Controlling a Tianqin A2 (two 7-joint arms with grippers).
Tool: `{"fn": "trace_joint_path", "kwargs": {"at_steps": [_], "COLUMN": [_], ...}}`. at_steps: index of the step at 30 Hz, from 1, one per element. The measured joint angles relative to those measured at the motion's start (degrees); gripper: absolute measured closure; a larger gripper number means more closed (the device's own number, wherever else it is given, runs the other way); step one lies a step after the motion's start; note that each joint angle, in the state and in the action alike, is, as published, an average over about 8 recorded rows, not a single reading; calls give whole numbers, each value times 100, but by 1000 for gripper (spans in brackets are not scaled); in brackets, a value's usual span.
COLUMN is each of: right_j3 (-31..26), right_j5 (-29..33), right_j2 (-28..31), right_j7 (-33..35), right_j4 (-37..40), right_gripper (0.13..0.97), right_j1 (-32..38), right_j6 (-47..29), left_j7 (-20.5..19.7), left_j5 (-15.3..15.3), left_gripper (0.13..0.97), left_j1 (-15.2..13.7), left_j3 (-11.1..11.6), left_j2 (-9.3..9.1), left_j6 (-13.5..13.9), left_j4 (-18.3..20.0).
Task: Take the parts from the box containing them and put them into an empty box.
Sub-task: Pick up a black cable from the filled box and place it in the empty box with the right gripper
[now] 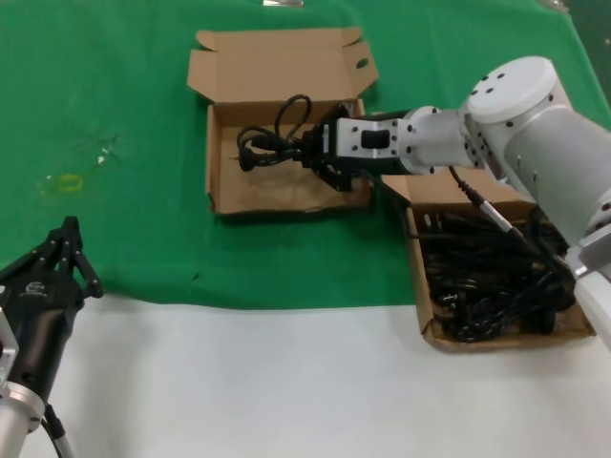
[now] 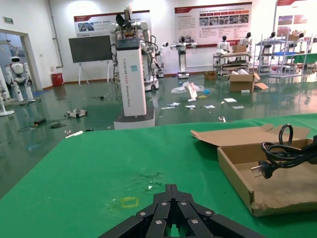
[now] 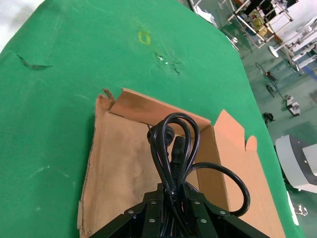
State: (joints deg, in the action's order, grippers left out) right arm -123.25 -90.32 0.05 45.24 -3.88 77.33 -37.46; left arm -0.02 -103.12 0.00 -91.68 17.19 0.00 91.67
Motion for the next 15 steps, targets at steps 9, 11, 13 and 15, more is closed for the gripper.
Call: {"fn": "trace_joint_path", "kwargs": {"at_steps": [9,11,13,15], "right_j3": [-357,-481,-621,-772], "right_j5": [-591,-759,-934,-1113], "right_j2": [-4,-5,-5,-5], "right_j7": [205,240,267,290], "right_j4": [1,-18,-41,-64], "right_gripper": [884,884,884,884], "right_j1": [-61,-75,-89,-104], "right_j6": [207,245,281,317], "left_j7": [0,0,0,0], "left_j5": [0,0,0,0], "left_gripper": [953,953,953,953], "left_j1": [0,0,0,0], "left_j3": [0,0,0,0], "left_j2": [0,0,0,0], "left_j6": [0,0,0,0], "left_j4": [0,0,0,0]}}
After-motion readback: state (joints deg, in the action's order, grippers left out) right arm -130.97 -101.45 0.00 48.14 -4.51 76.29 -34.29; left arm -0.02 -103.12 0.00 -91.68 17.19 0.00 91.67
